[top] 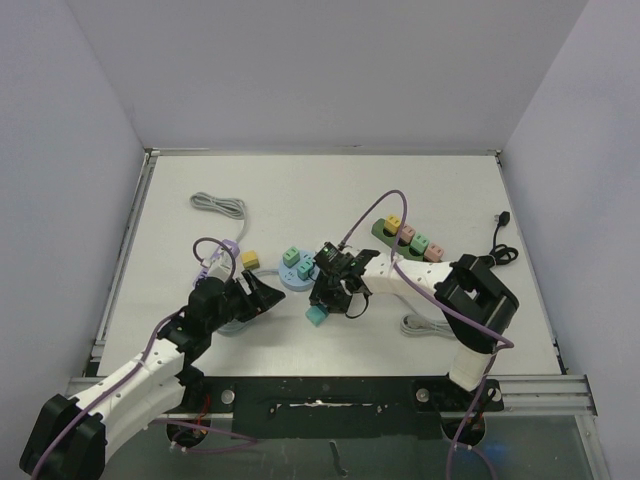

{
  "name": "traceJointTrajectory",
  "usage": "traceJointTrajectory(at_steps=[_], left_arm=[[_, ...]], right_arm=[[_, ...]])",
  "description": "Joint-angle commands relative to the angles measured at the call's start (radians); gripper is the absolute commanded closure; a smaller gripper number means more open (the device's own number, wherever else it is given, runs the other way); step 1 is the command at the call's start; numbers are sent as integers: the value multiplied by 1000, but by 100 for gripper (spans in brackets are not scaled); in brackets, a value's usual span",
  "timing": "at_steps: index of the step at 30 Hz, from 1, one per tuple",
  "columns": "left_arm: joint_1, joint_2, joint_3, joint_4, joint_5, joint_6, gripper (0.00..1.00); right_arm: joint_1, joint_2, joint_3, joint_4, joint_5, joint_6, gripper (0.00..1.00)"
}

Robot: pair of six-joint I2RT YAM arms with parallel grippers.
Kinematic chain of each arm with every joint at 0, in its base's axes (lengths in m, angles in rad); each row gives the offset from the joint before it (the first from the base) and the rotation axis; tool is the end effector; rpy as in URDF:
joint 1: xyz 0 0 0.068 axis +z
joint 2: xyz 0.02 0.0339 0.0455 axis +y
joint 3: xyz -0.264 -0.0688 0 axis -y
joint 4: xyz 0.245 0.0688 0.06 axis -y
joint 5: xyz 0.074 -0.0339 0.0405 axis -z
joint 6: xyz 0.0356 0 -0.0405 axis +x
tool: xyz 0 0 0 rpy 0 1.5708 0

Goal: Insert the plug

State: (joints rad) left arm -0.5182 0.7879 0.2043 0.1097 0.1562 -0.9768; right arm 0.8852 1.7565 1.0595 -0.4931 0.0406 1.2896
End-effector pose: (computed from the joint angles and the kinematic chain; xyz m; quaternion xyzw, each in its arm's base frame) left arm 0.1436 -0.0882 0.1659 -0.1538 0.8377 -0.4022 0.3359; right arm 0.2137 0.2590 0.1600 0.2009 0.9610 0.1582 0.1056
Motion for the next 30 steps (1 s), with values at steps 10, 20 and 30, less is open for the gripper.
traceJointTrajectory(at_steps=[10,20,30], left_arm=[[-28,-1,-59,168,25,-33,33],[-120,137,-112,460,19,-95,34],[-161,287,-89,695,-98,-97,38]], right_arm=[[-46,-62,-66,230,-158,1,64],[-107,-120,-169,460,-318,108,64],[-115,-189,-262,663,-370,256,64]])
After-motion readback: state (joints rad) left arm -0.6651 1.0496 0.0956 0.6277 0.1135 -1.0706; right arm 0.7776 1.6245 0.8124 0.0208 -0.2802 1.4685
